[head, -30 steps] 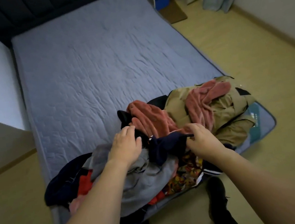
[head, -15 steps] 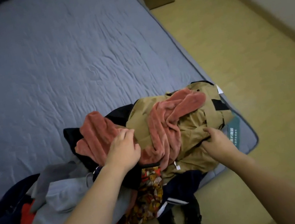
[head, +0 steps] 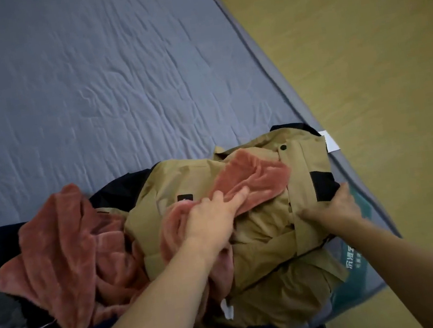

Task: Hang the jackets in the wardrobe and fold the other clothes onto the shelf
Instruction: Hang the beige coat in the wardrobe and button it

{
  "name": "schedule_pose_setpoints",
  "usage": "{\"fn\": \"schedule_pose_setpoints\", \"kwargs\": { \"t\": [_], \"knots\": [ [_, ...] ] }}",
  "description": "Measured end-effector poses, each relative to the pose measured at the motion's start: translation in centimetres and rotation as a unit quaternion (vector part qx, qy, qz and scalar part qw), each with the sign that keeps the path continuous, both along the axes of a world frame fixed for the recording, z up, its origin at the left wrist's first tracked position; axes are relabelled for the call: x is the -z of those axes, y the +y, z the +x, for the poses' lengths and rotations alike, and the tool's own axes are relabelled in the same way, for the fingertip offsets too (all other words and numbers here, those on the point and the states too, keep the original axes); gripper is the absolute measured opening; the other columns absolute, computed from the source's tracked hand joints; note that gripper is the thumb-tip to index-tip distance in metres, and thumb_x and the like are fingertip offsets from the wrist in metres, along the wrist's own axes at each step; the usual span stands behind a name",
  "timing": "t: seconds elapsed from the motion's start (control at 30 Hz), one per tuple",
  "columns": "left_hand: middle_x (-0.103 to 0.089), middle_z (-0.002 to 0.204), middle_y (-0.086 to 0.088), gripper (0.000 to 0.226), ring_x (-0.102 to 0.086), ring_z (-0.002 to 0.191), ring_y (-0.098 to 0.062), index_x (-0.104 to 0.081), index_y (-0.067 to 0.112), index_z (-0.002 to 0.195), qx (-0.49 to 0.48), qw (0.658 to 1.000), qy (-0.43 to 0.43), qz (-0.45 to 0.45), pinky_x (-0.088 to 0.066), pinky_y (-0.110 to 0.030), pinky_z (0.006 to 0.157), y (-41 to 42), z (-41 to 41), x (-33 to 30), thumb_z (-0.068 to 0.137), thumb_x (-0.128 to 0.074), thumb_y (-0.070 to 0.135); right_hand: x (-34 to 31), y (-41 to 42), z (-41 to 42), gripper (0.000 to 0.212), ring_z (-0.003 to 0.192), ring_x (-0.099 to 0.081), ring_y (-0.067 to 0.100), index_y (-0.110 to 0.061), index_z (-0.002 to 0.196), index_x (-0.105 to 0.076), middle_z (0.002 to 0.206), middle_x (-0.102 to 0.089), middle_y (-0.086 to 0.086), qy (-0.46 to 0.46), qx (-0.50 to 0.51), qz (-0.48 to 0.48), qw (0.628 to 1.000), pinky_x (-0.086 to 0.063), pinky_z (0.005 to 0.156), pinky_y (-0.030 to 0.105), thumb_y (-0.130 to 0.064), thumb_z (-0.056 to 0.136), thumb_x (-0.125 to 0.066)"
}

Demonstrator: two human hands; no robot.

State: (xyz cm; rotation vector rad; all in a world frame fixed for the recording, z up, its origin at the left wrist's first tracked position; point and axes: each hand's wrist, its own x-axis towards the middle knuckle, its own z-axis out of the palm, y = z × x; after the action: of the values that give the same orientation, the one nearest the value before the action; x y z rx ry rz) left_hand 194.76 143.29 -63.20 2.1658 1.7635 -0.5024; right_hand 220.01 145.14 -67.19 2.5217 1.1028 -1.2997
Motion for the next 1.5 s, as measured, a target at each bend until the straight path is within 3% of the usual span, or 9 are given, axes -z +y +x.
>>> {"fn": "schedule_pose_setpoints", "kwargs": {
  "t": [0.23,0.37,0.47,0.7,0.9,1.03,1.2,1.37,1.5],
  "knots": [
    [-0.043,0.138,-0.009,0.045,-0.044,0.123,-0.032,-0.05,0.019,0.137,-0.235,0.869,0.385,-0.202,-0.044,-0.048,0.098,-3.8,-10.4,-3.9,0.095,-0.035,0.027,0.0,2.0,1.9,0.01,0.07,-0.056,0.022,-0.027,0.085,-0.052,0.074,-0.054,-0.002,0.092,-0.061,0.118,0.987,-0.044,0.057,0.029,-0.028,0.079,-0.06],
    [-0.003,0.159,-0.005,0.097,-0.008,0.144,-0.031,-0.012,0.029,0.15,-0.146,0.978,0.051,-0.143,-0.02,-0.061,0.111,1.5,-1.4,-3.2,0.073,-0.06,0.063,-5.2,4.9,2.3,0.016,0.061,-0.059,0.019,-0.019,0.079,-0.062,0.064,-0.061,-0.001,0.26,0.109,0.173,0.944,-0.045,0.053,0.025,-0.003,0.079,-0.06],
    [0.02,0.159,0.002,0.134,0.014,0.147,-0.025,0.013,0.027,0.152,-0.112,0.964,-0.061,-0.236,-0.003,-0.062,0.115,3.8,6.6,-1.5,0.056,-0.064,0.079,-10.7,7.8,3.0,0.024,0.063,-0.068,0.016,-0.021,0.081,-0.069,0.066,-0.07,-0.001,0.381,0.145,0.201,0.891,-0.056,0.054,0.031,0.001,0.075,-0.065],
    [-0.023,0.153,0.0,0.085,-0.031,0.136,-0.026,-0.019,0.029,0.148,-0.028,0.992,-0.122,-0.006,-0.028,-0.041,0.11,2.6,7.0,-1.1,0.079,-0.044,0.07,-15.1,9.9,5.2,0.041,0.078,-0.069,0.019,-0.016,0.104,-0.065,0.09,-0.071,0.005,0.459,0.18,0.267,0.828,-0.057,0.066,0.031,0.013,0.078,-0.052],
    [-0.044,0.139,-0.006,0.059,-0.047,0.124,-0.028,-0.037,0.023,0.139,-0.242,0.952,-0.132,-0.134,-0.043,-0.038,0.1,-2.4,7.5,-0.6,0.088,-0.058,0.042,-15.0,9.8,6.4,0.045,0.072,-0.062,0.02,-0.02,0.091,-0.064,0.083,-0.065,0.005,0.478,0.218,0.261,0.81,-0.053,0.063,0.033,0.017,0.074,-0.044],
    [-0.066,0.093,0.016,0.014,-0.062,0.088,-0.01,-0.061,0.028,0.097,-0.343,0.871,-0.342,0.079,-0.047,-0.023,0.072,1.5,11.1,-5.4,0.09,-0.05,0.023,-13.4,10.5,9.8,0.041,0.08,-0.058,0.02,-0.021,0.102,-0.053,0.091,-0.057,0.002,0.322,0.24,0.3,0.865,-0.048,0.058,0.03,0.011,0.079,-0.041],
    [-0.067,0.073,0.01,0.015,-0.06,0.07,-0.006,-0.064,0.023,0.076,-0.387,0.742,-0.513,0.192,-0.049,-0.026,0.069,8.9,14.1,-14.4,0.081,-0.052,0.031,-10.6,7.8,8.9,0.065,0.112,-0.052,0.019,-0.021,0.147,-0.03,0.123,-0.05,-0.003,0.306,0.133,0.202,0.921,-0.045,0.095,0.036,-0.001,0.089,-0.054],
    [-0.07,0.108,-0.021,0.048,-0.069,0.099,-0.035,-0.076,0.004,0.098,-0.552,0.412,-0.724,-0.042,-0.056,-0.048,0.082,10.8,10.1,-17.4,0.091,-0.046,0.042,-11.9,5.3,5.8,0.046,0.104,-0.067,0.025,-0.022,0.114,-0.071,0.121,-0.067,0.008,0.594,0.239,-0.035,0.767,-0.057,0.073,0.035,-0.051,0.08,-0.061],
    [-0.071,0.108,-0.018,0.052,-0.069,0.099,-0.035,-0.079,0.011,0.095,-0.551,0.37,-0.745,-0.07,-0.056,-0.048,0.081,7.9,6.6,-17.0,0.092,-0.041,0.047,-14.6,6.3,2.7,0.046,0.09,-0.072,0.024,-0.026,0.093,-0.079,0.105,-0.073,0.006,0.639,0.256,-0.031,0.724,-0.058,0.067,0.036,-0.06,0.067,-0.063]
  ]
}}
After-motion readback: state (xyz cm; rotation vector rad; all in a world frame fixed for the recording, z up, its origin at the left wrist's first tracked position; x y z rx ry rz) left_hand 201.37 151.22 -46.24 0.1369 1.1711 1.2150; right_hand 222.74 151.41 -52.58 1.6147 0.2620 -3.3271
